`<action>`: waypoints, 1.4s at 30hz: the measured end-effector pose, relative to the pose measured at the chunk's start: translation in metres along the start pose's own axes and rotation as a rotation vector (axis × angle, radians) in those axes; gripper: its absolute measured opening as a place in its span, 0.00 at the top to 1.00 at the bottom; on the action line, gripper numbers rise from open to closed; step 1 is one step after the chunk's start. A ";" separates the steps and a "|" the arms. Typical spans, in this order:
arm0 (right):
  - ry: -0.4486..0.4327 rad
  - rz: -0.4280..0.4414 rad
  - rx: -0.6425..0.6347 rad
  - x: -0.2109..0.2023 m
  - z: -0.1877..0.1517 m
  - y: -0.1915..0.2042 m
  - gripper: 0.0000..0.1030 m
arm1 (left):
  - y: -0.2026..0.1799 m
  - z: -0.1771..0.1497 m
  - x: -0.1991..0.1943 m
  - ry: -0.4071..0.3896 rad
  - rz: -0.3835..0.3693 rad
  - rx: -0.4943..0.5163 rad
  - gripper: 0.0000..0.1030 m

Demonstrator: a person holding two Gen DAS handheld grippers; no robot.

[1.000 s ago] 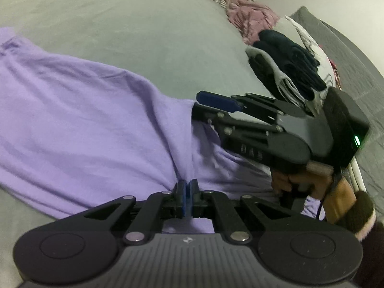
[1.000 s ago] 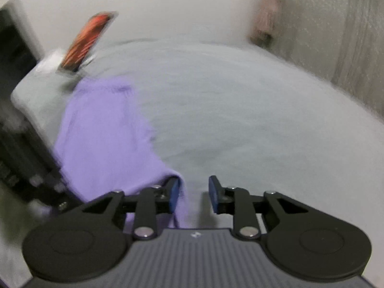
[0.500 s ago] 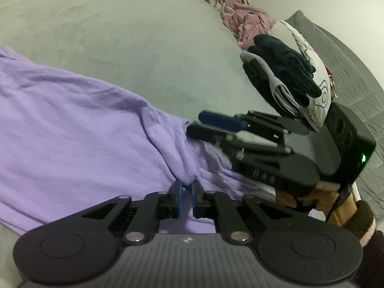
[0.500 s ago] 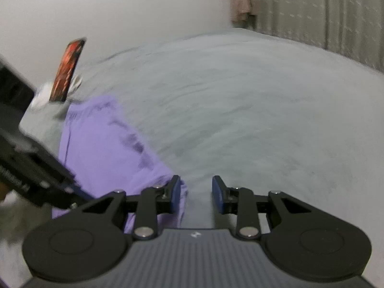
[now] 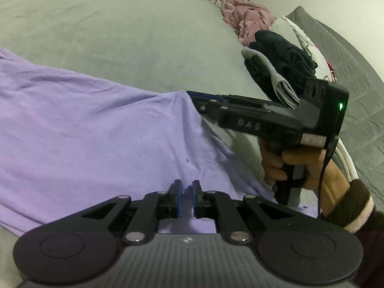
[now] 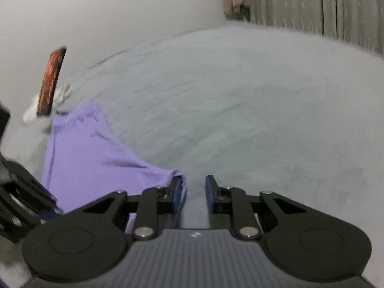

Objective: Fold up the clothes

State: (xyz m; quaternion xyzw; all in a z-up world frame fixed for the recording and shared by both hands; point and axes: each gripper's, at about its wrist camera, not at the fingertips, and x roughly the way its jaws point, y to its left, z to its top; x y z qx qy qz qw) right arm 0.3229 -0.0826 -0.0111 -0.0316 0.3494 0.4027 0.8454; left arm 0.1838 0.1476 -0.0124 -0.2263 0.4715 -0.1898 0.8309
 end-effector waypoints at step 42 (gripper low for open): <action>0.014 -0.176 -0.197 -0.119 -0.132 0.151 0.81 | 0.065 -0.031 -0.105 -0.176 0.114 -0.281 0.78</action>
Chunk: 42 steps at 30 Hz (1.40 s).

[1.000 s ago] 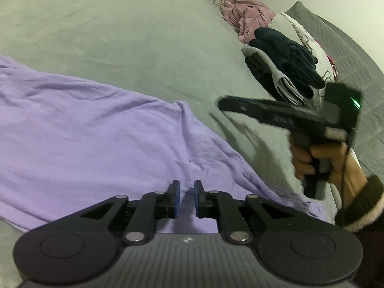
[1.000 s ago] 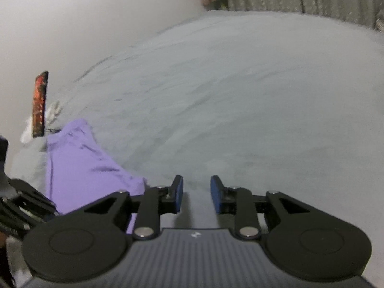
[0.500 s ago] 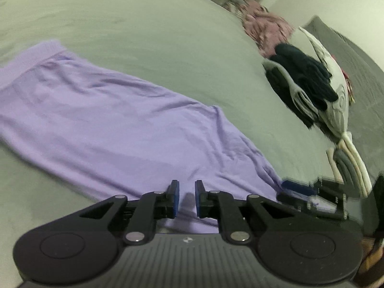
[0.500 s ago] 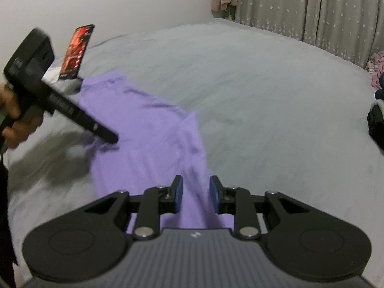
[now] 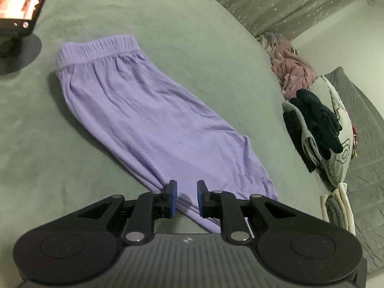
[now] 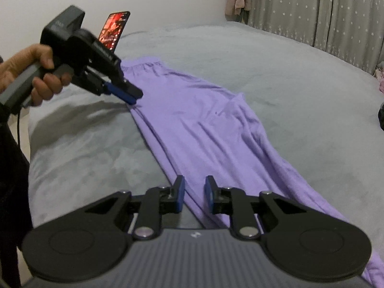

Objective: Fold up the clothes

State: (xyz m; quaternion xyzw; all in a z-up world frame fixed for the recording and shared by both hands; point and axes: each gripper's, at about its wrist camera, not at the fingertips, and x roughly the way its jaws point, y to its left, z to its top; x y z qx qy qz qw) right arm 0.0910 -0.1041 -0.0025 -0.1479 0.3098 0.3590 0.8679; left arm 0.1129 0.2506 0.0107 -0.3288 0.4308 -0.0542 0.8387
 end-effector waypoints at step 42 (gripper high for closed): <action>-0.090 0.032 -0.056 0.004 0.015 0.030 0.84 | -0.038 -0.025 0.037 0.171 -0.184 -0.009 0.73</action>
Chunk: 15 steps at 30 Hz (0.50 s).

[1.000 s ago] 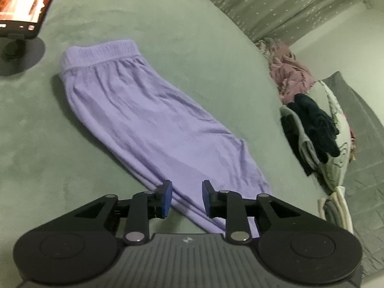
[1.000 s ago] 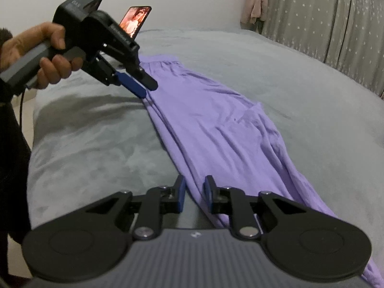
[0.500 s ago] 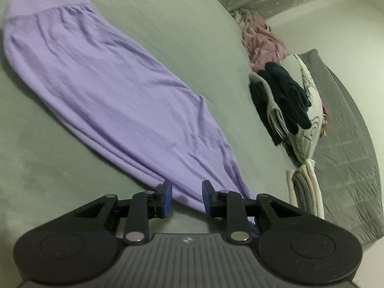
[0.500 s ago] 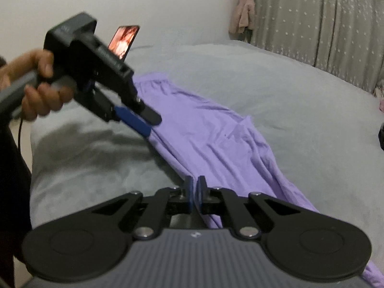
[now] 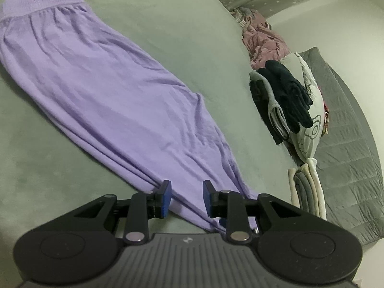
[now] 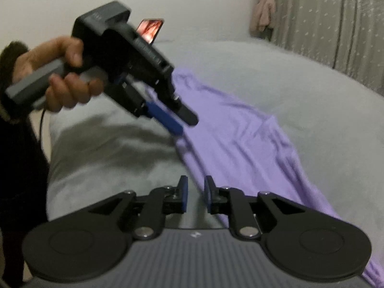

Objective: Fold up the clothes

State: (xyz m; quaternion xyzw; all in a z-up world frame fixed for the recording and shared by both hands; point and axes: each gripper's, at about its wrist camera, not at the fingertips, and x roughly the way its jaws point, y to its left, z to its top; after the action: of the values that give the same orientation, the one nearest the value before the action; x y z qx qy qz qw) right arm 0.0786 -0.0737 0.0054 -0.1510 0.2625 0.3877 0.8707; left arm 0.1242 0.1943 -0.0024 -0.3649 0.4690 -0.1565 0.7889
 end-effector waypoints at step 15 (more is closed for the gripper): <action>-0.016 -0.055 0.139 0.014 0.009 -0.030 1.00 | 0.003 0.003 0.004 -0.001 0.009 -0.023 0.72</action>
State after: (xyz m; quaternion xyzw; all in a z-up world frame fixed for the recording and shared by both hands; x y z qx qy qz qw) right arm 0.1118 -0.0807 0.0060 -0.0943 0.2777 0.3458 0.8913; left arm 0.1280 0.1953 -0.0061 -0.3719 0.4720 -0.1473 0.7856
